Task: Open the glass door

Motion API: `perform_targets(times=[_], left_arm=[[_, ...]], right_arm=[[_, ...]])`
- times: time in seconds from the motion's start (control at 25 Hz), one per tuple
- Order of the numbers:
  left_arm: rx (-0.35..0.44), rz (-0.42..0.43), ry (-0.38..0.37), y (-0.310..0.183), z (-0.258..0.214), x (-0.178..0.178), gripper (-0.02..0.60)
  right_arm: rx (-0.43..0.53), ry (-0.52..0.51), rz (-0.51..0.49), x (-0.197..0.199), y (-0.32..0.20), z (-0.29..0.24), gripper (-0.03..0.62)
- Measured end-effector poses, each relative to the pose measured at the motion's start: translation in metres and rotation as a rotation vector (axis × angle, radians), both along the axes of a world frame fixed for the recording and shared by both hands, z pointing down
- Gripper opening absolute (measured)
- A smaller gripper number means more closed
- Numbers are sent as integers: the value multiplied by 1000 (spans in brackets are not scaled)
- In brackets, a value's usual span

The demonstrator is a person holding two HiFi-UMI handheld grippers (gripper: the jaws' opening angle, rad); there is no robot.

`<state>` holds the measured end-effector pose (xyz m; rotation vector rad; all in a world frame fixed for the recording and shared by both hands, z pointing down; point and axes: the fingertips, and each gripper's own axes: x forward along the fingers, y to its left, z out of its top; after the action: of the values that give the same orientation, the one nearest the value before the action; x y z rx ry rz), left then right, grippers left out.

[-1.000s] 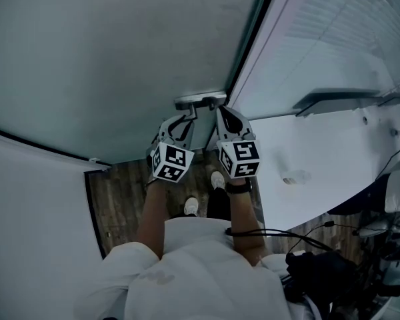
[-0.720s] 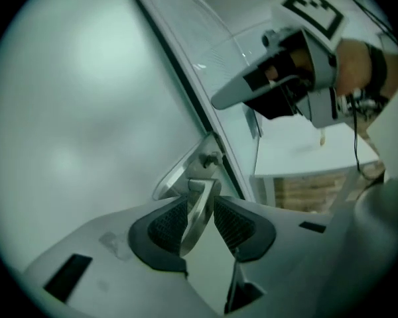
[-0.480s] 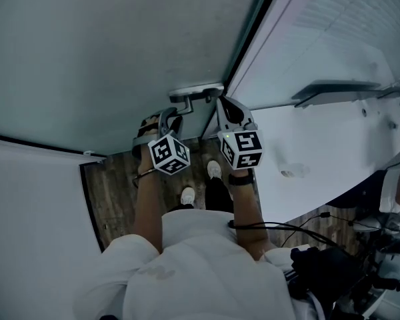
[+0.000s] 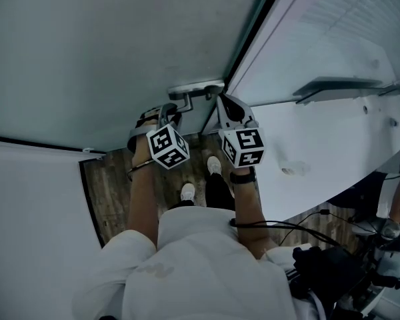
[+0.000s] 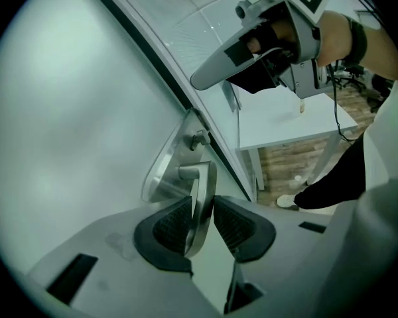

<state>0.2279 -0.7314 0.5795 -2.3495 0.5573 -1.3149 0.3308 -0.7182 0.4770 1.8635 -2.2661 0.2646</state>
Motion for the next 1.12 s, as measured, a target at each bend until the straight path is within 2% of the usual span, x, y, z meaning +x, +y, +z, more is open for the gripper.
perform_targets(times=[0.16, 0.24, 0.36, 0.4, 0.44, 0.48, 0.56, 0.76, 1.12], left_arm=[[7, 36, -111, -3, 9, 1, 97], [44, 48, -224, -10, 21, 0, 84], [174, 37, -496, -28, 44, -3, 38], [229, 16, -556, -34, 49, -2, 38], [285, -4, -578, -40, 51, -1, 37], [330, -16, -569, -44, 50, 1, 24], [362, -2, -515, -46, 48, 3, 3], [330, 86, -348, -40, 50, 17, 3], [331, 110, -310, -36, 47, 18, 3]], right_arm=[[-7, -1, 19, 10, 1, 6, 2], [-7, -1, 30, 16, 2, 7, 2], [-10, -2, 48, 25, 5, 8, 2], [-11, -2, 52, 28, 6, 8, 2], [-12, -1, 55, 31, 7, 9, 2], [-13, 0, 59, 34, 8, 9, 2], [-13, 4, 67, 39, 11, 9, 2], [-32, -9, 104, 59, 13, 19, 2], [-49, -23, 64, 46, 8, 25, 2]])
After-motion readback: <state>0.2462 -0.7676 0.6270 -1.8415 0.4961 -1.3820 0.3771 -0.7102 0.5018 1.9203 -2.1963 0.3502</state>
